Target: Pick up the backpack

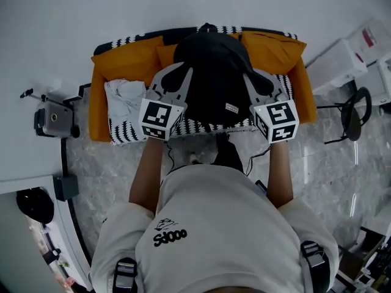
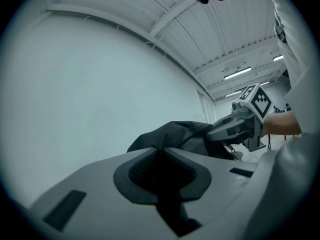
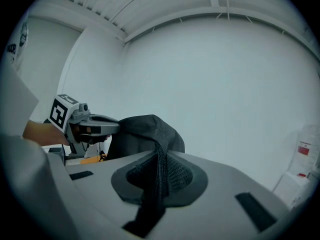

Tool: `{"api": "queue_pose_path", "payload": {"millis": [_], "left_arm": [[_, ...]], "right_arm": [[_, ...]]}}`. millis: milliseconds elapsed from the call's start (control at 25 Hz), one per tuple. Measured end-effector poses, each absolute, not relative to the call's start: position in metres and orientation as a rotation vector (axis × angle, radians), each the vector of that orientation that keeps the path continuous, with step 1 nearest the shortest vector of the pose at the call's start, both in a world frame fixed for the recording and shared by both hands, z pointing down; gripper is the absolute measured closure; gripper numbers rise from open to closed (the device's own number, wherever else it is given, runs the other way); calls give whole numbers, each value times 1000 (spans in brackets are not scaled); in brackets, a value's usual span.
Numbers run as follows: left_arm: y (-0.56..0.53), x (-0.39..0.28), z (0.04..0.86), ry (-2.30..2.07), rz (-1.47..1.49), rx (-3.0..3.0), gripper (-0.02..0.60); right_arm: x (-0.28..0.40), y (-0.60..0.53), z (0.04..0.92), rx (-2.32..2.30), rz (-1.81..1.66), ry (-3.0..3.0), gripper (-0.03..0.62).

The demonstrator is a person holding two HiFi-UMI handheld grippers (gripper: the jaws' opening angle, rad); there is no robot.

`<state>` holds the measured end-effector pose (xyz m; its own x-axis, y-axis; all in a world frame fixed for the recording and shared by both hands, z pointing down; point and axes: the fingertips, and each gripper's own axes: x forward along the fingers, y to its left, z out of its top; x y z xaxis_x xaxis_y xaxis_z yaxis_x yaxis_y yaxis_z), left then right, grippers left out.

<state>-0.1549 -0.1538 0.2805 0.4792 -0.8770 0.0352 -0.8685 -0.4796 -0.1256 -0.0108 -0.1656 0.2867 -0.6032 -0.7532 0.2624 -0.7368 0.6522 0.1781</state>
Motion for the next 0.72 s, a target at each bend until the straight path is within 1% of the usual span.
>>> {"api": "queue_pose_path", "payload": {"millis": [480,720], "left_arm": [[-109,-179,208,1527,-57,-2529,534],[-100,-180,193,1533,-71,-2504,535]], "right_arm": [[-35,-121,214,1160,-198,-2670,536],[-36,-113,201,1145,-218,-2701,537]]}}
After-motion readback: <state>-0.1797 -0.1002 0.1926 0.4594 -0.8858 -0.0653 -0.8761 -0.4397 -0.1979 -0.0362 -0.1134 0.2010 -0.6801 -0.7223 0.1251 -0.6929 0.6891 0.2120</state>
